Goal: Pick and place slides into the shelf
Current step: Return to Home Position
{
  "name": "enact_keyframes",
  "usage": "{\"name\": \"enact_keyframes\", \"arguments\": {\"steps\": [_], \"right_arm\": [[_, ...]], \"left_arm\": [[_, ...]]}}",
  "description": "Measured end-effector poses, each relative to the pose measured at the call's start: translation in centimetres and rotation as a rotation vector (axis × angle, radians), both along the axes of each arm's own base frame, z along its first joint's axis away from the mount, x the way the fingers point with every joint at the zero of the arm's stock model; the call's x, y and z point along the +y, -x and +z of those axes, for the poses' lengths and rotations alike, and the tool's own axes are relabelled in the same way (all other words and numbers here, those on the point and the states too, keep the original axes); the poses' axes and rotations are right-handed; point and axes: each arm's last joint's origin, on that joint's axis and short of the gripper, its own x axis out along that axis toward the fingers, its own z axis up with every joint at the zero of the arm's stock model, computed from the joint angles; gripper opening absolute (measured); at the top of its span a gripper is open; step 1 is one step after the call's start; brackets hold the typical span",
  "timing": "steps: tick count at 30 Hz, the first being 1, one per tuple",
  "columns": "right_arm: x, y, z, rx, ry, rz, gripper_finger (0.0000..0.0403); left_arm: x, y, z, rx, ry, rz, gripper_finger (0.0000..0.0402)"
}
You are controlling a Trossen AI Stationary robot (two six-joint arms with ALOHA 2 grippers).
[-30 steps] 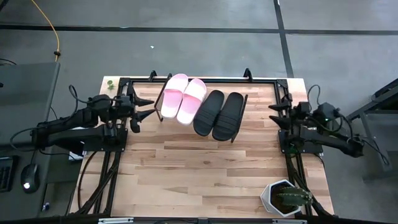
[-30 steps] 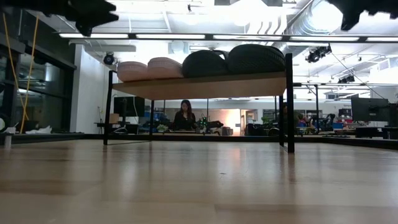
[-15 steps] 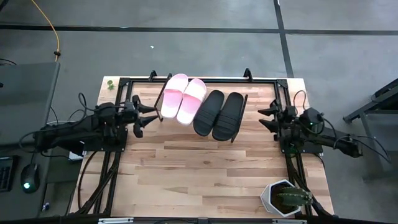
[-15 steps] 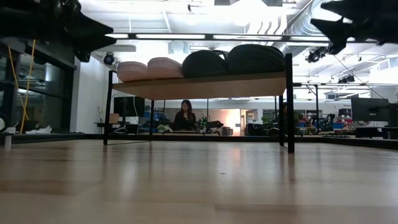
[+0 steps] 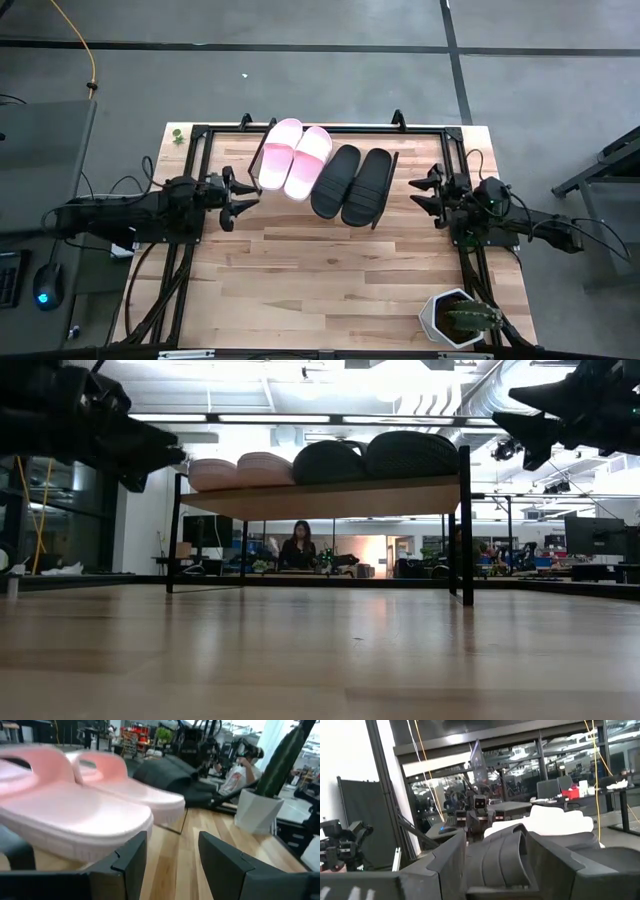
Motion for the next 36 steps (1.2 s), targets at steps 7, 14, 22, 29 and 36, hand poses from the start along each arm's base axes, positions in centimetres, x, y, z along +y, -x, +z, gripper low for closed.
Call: {"name": "enact_keyframes", "arguments": {"steps": [7, 14, 22, 29, 36], "right_arm": [[-0.1, -0.2, -1.0, 0.103, -0.017, -0.014, 0.0197], [-0.1, -0.3, -1.5, 0.155, -0.034, -0.005, 0.0197], [-0.1, -0.3, -1.6, 0.168, -0.023, -0.008, 0.0197], [-0.3, -0.3, -1.7, 0.178, 0.013, -0.076, 0.0192], [-0.4, -0.3, -1.7, 0.177, -0.003, -0.106, 0.0117]], "left_arm": [[-0.7, -0.2, -1.1, 0.04, -0.022, 0.004, 0.0165], [-1.1, -0.2, -1.3, 0.068, -0.055, -0.003, 0.0165], [-1.1, -0.2, -1.6, 0.111, -0.066, 0.012, 0.0156], [-1.2, -0.2, -1.7, 0.117, -0.09, -0.032, 0.006], [-1.2, -0.2, -1.7, 0.118, -0.098, -0.04, 0.0021]]}}
